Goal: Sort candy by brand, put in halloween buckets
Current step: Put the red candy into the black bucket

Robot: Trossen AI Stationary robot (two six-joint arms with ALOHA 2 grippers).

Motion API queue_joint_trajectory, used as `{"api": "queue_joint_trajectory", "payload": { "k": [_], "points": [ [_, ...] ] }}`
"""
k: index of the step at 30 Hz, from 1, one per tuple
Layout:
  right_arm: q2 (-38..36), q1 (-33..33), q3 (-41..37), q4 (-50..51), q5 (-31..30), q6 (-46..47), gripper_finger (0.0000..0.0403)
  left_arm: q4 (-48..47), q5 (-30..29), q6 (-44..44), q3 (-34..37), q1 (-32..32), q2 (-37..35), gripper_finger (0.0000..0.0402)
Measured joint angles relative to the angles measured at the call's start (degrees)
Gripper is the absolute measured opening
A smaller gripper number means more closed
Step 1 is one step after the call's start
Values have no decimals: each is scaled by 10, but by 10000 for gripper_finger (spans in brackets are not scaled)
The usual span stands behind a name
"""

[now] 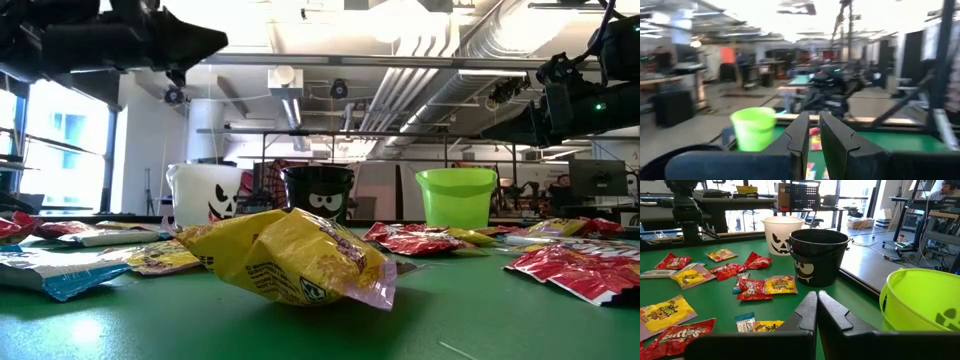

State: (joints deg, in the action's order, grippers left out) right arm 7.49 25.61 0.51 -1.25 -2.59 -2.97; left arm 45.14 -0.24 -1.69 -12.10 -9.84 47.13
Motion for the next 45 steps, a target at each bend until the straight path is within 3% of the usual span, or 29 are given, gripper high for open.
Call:
{"api": "queue_joint_trajectory", "payload": {
  "k": [3, 16, 23, 34, 45],
  "points": [
    [0, 0, 0, 0, 0, 0, 0, -22, -2, -21, -4, -5, 1, 36],
    [0, 0, 0, 0, 0, 0, 0, 55, 12, -1, -20, -14, 49, 1],
    [0, 0, 0, 0, 0, 0, 0, -97, 22, -16, -86, -14, 87, 0],
    [0, 0, 0, 0, 0, 0, 0, -343, -24, -8, -193, -14, 171, 0],
    [0, 0, 0, 0, 0, 0, 0, -376, -62, 45, -251, -41, 258, 1]
  ]
}}
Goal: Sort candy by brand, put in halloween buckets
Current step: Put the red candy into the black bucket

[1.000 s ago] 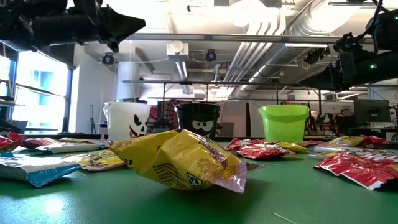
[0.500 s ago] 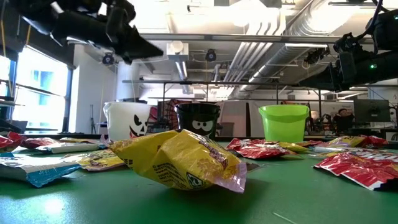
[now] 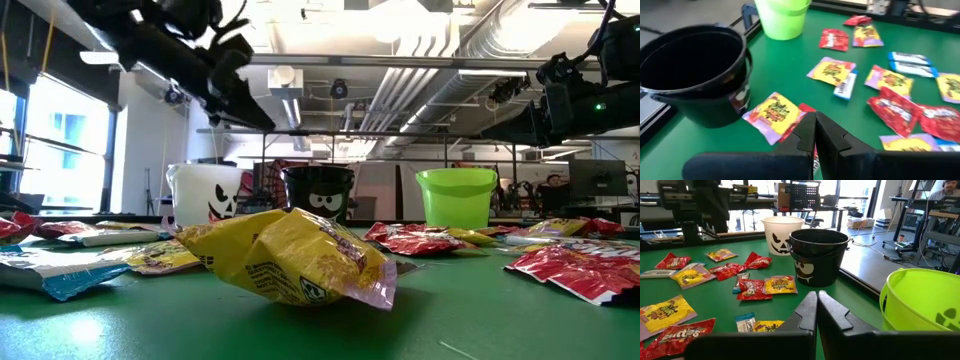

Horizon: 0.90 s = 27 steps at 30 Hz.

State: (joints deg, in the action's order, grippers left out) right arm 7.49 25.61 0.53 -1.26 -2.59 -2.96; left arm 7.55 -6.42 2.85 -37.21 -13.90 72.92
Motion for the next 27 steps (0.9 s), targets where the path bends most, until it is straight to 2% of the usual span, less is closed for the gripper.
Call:
{"api": "queue_joint_trajectory", "payload": {
  "k": [4, 9, 11, 14, 17, 22, 27],
  "points": [
    [0, 0, 0, 0, 0, 0, 0, 1, -3, 1, -12, -17, 28, 1],
    [0, 0, 0, 0, 0, 0, 0, 29, 3, 89, -12, -46, 60, 0],
    [0, 0, 0, 0, 0, 0, 0, 43, 2, 92, -12, -53, 76, 0],
    [0, 0, 0, 0, 0, 0, 0, 84, 2, 63, -12, -59, 100, 0],
    [0, 0, 0, 0, 0, 0, 0, 109, 27, 17, -13, -60, 117, 0],
    [0, 0, 0, 0, 0, 0, 0, 113, 42, -35, -14, -46, 143, 0],
    [0, 0, 0, 0, 0, 0, 0, 62, 99, -49, -29, -27, 145, 13]
  ]
}}
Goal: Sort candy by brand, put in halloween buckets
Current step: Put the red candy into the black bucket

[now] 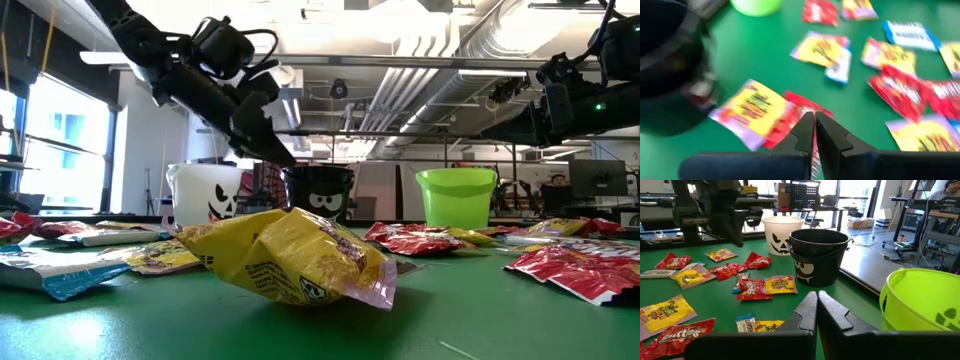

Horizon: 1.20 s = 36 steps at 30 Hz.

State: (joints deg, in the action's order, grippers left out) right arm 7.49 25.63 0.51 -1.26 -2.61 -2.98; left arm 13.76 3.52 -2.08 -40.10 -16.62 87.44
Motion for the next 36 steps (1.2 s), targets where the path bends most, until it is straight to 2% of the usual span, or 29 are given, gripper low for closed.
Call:
{"api": "queue_joint_trajectory", "payload": {
  "k": [8, 15, 19, 24, 29, 36],
  "points": [
    [0, 0, 0, 0, 0, 0, 0, -10, -11, -16, 1, 40, 5, 70],
    [0, 0, 0, 0, 0, 0, 0, -25, -40, -2, -6, 43, 52, 109],
    [0, 0, 0, 0, 0, 0, 0, -24, -84, -35, -26, 43, 83, 117],
    [0, 0, 0, 0, 0, 0, 0, -29, -73, -81, -47, 43, 120, 117],
    [0, 0, 0, 0, 0, 0, 0, -59, -68, -86, -73, 43, 150, 117],
    [0, 0, 0, 0, 0, 0, 0, -65, -107, -96, -82, 41, 164, 117]
  ]
}}
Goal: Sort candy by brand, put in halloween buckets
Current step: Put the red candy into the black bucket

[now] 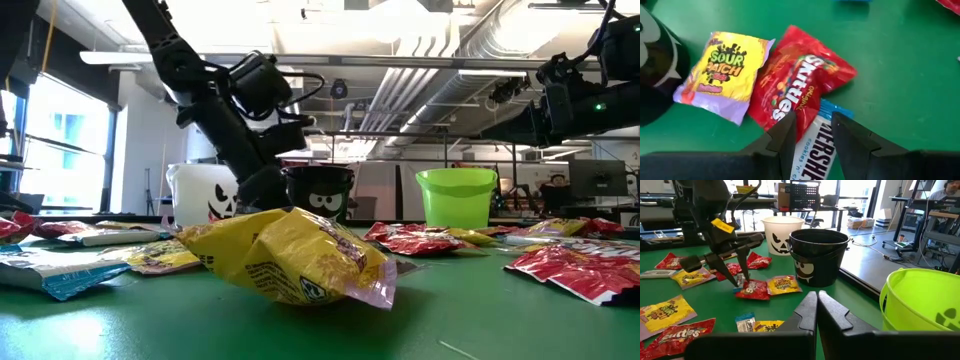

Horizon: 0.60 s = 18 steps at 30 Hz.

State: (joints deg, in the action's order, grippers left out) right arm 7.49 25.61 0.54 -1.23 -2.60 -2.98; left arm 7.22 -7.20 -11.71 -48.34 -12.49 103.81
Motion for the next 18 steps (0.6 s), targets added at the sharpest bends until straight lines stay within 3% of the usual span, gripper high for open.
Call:
{"api": "queue_joint_trajectory", "payload": {
  "k": [9, 18],
  "points": [
    [0, 0, 0, 0, 0, 0, 0, 0, 1, -6, 0, -11, 3, 110],
    [0, 0, 0, 0, 0, 0, 0, 4, 1, -13, 0, -26, 6, 14]
  ]
}}
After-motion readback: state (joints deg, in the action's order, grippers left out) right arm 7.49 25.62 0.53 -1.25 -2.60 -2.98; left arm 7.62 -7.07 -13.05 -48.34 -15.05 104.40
